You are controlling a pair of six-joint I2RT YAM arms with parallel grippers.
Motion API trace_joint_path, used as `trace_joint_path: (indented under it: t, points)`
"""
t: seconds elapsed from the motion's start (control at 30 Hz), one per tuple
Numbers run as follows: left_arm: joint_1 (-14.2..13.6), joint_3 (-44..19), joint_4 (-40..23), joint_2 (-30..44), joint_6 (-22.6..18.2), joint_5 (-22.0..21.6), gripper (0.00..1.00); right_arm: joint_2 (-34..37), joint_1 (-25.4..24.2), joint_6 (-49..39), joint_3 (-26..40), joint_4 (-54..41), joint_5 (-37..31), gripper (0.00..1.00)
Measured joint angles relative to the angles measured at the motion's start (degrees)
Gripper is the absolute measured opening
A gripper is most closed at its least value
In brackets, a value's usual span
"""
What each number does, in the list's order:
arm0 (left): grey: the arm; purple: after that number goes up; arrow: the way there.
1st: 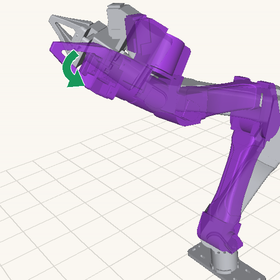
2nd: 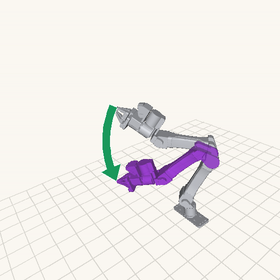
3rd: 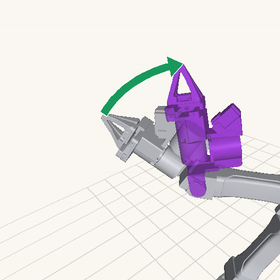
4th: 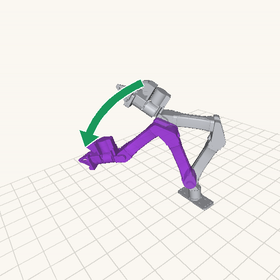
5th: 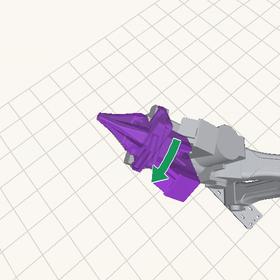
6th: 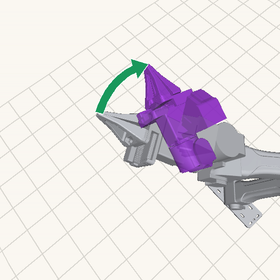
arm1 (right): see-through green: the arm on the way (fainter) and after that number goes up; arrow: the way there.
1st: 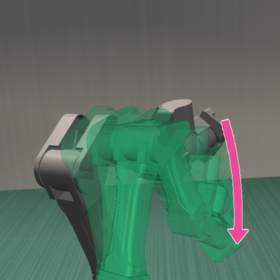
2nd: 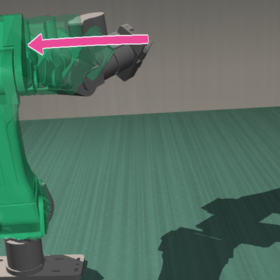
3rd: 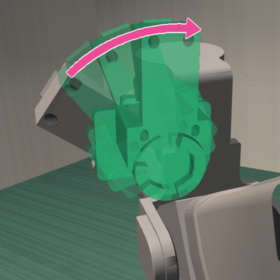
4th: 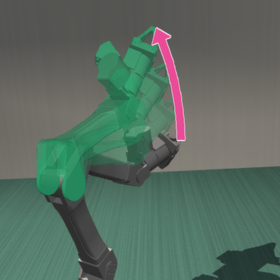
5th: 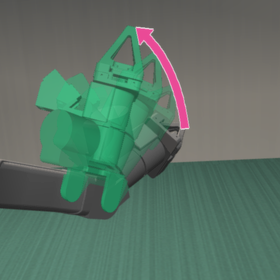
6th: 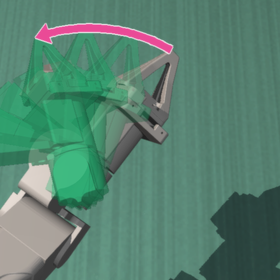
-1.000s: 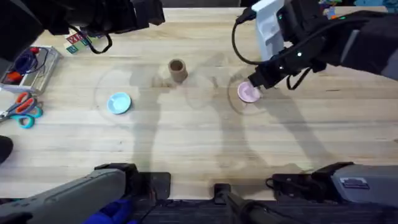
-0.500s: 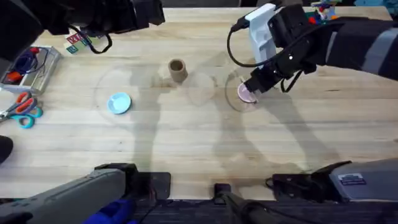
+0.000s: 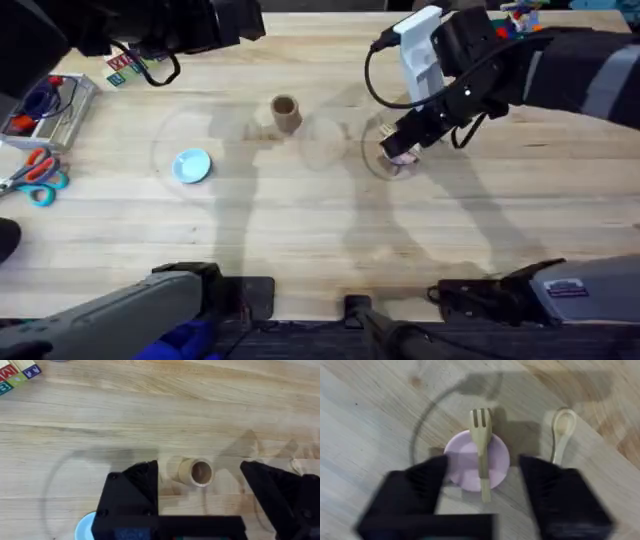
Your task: Pick up a utensil and set it on the pink plate, then put the other utensil in the container.
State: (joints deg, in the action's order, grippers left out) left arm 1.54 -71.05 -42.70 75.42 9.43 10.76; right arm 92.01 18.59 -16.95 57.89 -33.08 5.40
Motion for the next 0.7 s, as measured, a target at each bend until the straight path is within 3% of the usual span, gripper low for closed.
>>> trace_joint_path:
  t: [0.03, 0.1, 0.53, 0.7]
  points:
    - [0.0, 0.0, 0.0, 0.0, 0.0, 0.0, 0.993, 0.0, 0.0, 0.0, 0.0, 0.0, 0.0, 0.903]
    - [0.0, 0.0, 0.0, 0.0, 0.0, 0.0, 0.993, 0.0, 0.0, -0.2, 0.0, 0.0, 0.0, 0.988]
    - [0.0, 0.0, 0.0, 0.0, 0.0, 0.0, 0.993, -0.5, 0.0, -0.2, 0.0, 0.2, 0.0, 0.995]
    - [0.0, 0.0, 0.0, 0.0, 0.0, 0.0, 0.992, -6.9, 0.0, -0.2, 0.0, 0.2, -4.5, 0.996]
